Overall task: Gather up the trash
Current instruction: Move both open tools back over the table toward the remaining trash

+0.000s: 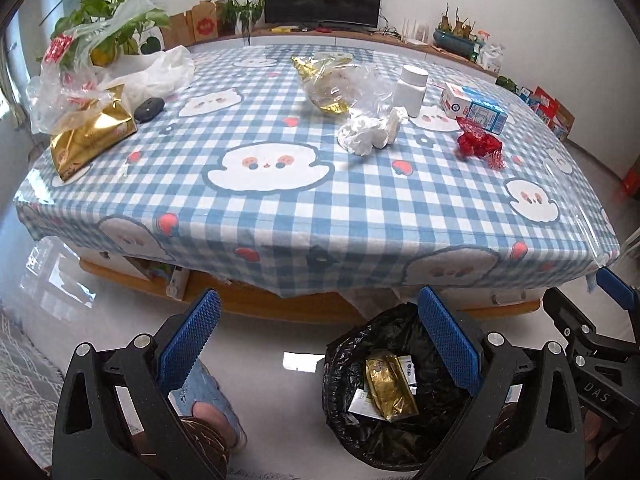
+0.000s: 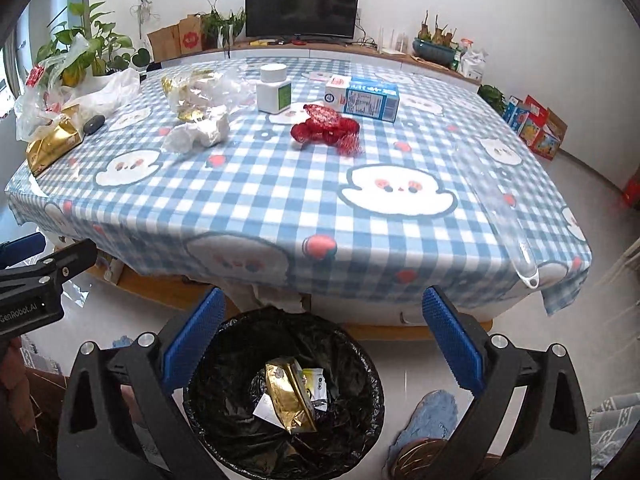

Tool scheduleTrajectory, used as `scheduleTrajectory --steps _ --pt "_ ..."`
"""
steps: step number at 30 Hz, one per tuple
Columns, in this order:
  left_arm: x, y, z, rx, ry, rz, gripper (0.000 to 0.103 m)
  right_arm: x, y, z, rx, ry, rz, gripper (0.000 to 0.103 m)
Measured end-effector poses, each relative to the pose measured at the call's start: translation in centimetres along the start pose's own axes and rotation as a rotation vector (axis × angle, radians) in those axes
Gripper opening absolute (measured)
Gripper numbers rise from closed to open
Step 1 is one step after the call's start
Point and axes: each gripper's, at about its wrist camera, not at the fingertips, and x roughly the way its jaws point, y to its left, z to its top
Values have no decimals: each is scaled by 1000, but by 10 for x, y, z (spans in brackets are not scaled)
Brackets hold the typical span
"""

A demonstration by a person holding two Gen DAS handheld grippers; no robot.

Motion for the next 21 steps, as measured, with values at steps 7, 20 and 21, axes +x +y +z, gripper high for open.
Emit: scheduleTrajectory --steps 7,20,21 --pt "3 -10 22 19 -11 -20 97 6 -8 21 4 -17 5 95" --pt "31 -13 56 10 8 -49 97 33 -20 67 15 -48 5 95" --pt "33 -13 59 10 7 -47 97 36 -19 68 14 -47 6 95"
